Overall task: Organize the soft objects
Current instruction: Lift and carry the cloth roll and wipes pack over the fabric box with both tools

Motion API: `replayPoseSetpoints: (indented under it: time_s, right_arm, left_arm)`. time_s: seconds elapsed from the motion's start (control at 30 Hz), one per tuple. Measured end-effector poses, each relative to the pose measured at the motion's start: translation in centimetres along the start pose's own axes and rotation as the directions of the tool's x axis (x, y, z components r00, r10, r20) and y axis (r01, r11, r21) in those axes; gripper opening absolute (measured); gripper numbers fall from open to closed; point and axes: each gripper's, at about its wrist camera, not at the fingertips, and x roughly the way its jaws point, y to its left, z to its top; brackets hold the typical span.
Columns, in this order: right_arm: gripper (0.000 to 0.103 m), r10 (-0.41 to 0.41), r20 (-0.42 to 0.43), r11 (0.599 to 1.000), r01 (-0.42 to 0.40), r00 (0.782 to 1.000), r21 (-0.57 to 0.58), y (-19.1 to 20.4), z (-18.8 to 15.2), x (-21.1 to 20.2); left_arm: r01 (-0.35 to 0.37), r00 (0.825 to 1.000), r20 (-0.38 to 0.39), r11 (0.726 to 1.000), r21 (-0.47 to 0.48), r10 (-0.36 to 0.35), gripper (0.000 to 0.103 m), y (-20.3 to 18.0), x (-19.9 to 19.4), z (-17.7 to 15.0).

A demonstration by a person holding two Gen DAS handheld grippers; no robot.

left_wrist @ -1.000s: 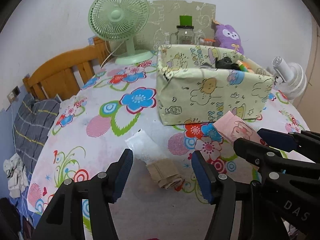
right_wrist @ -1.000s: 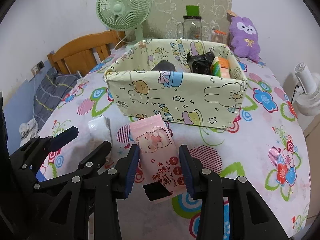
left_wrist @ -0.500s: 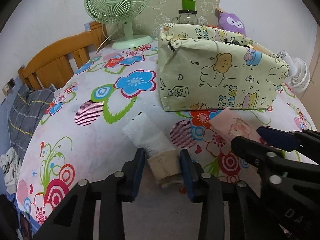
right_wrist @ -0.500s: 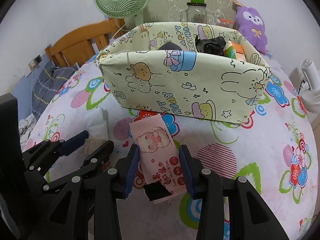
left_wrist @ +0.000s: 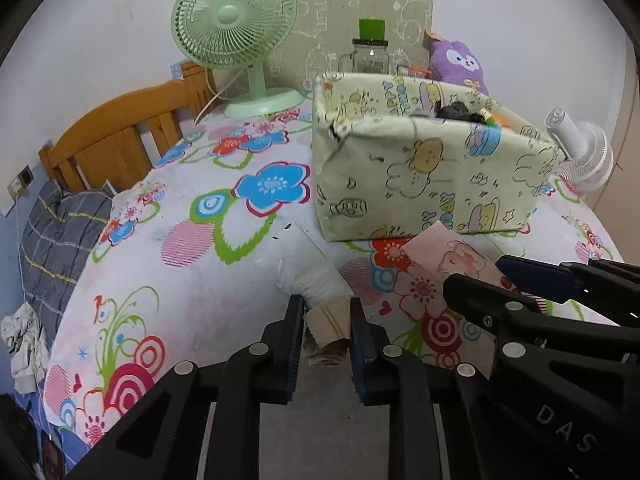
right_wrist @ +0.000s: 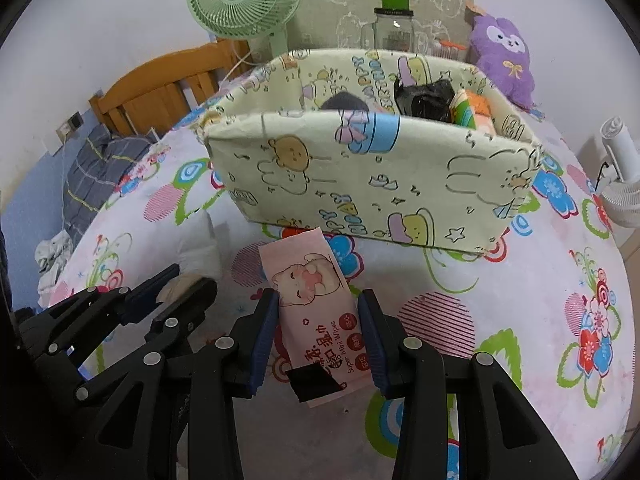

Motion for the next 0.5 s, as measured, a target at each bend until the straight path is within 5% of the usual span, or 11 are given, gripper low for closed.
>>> replayPoseSetpoints:
  time_s: [0.5]
  right_arm:
    - [0.044, -0.015, 0.127, 1.0, 0.015, 0.992, 0.006, -0.3, 1.0, -6.6]
  left_arm:
    - [0.002, 0.994, 0.112, 0.999, 0.04, -0.006, 0.02, -1.5, -5.9, 2.1]
